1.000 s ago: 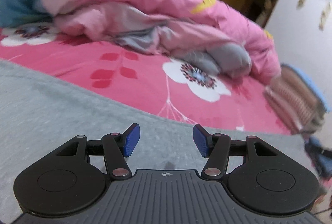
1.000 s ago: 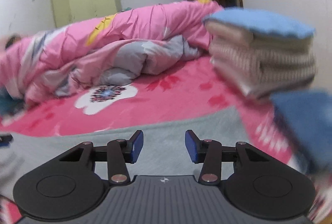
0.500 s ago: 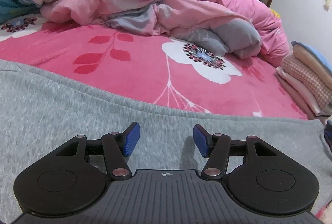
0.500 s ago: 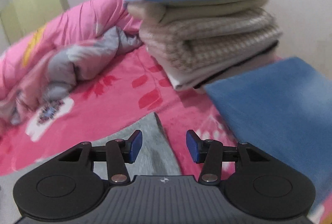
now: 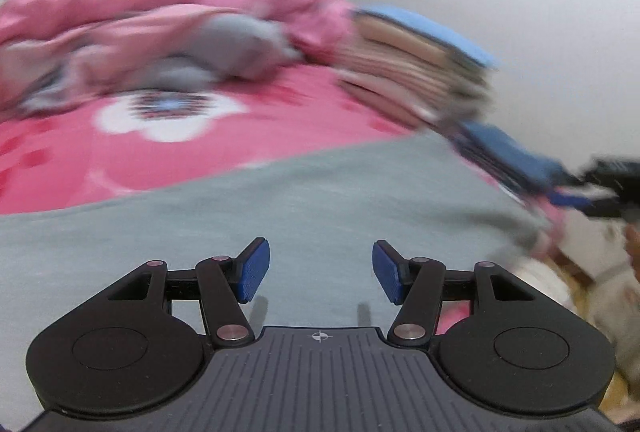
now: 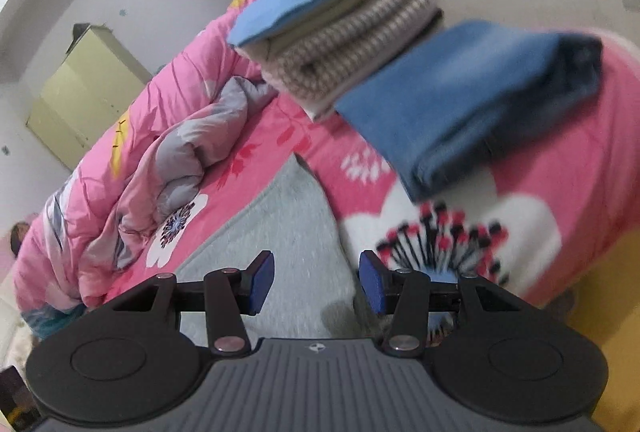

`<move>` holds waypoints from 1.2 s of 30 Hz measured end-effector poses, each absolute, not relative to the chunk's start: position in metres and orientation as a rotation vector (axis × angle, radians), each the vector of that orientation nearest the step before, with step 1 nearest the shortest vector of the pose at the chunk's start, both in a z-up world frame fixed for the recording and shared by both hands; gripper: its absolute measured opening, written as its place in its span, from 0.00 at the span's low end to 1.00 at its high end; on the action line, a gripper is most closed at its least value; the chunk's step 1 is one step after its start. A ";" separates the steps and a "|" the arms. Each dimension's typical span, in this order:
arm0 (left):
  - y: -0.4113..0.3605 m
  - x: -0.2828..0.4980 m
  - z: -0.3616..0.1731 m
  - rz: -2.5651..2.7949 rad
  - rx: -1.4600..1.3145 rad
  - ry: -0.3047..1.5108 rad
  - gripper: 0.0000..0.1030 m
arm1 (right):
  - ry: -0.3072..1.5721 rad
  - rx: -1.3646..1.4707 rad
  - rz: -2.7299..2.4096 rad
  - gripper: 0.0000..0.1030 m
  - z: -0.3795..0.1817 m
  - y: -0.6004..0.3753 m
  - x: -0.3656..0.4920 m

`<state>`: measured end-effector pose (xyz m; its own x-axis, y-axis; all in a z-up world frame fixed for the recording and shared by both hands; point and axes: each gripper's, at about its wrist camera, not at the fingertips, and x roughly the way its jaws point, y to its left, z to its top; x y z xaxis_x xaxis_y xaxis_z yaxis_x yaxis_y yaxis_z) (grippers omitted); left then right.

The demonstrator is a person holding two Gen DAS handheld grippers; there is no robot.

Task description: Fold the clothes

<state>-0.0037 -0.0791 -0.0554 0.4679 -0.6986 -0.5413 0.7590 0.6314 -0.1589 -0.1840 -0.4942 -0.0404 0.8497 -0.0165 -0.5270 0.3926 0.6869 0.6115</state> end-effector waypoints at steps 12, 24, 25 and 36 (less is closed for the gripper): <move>-0.179 -0.058 -0.082 -1.011 0.455 0.561 0.49 | 0.534 1.055 -0.110 0.49 -0.084 -0.502 -0.211; -0.182 -0.049 -0.080 -0.993 0.419 0.578 0.03 | 0.481 1.017 -0.111 0.13 -0.091 -0.500 -0.192; -0.181 -0.048 -0.079 -0.994 0.409 0.576 0.02 | 0.473 1.013 -0.111 0.09 -0.090 -0.501 -0.191; -0.173 -0.054 -0.077 -1.073 0.415 0.596 0.01 | 0.493 1.036 -0.133 0.05 -0.100 -0.505 -0.199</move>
<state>-0.0538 -0.1732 -0.0774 0.3466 -0.6894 -0.6361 0.9041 0.4262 0.0307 -0.1987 -0.5055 -0.0998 0.8834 0.1231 -0.4521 0.3333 0.5129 0.7911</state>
